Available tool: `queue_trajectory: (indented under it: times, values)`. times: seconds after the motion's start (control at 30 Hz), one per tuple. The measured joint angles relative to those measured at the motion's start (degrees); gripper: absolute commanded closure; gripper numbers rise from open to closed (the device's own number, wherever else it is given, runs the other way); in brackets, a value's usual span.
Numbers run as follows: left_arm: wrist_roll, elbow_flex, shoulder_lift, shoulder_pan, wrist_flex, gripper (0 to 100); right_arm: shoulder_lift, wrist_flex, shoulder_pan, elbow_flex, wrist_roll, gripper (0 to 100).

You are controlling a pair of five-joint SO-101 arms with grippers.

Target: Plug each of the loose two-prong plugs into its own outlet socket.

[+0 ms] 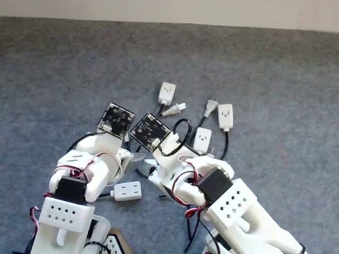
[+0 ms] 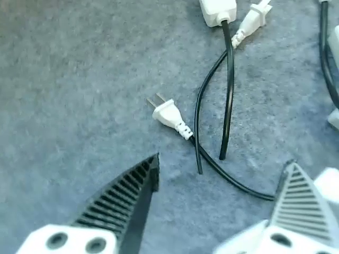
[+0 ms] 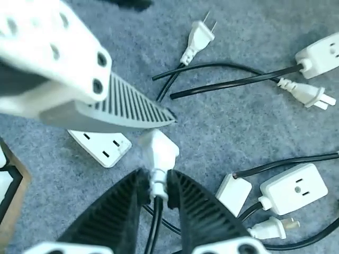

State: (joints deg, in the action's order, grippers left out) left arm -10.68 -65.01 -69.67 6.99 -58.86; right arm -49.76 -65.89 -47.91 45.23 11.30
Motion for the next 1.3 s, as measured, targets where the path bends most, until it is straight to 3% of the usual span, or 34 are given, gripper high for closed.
queue_trajectory:
  times: [0.53,0.83,1.3]
  values:
    - [0.4,-1.3,-0.1,0.9,0.0,65,0.9,-2.6,0.2,-5.6,-0.1,99.3]
    - [0.7,2.0,0.0,-6.1,-0.5,67,0.8,-4.2,3.1,-6.7,-0.2,99.3]
    - [2.7,1.8,0.0,4.0,-0.5,67,0.8,-4.3,3.4,-6.7,-0.2,99.3]
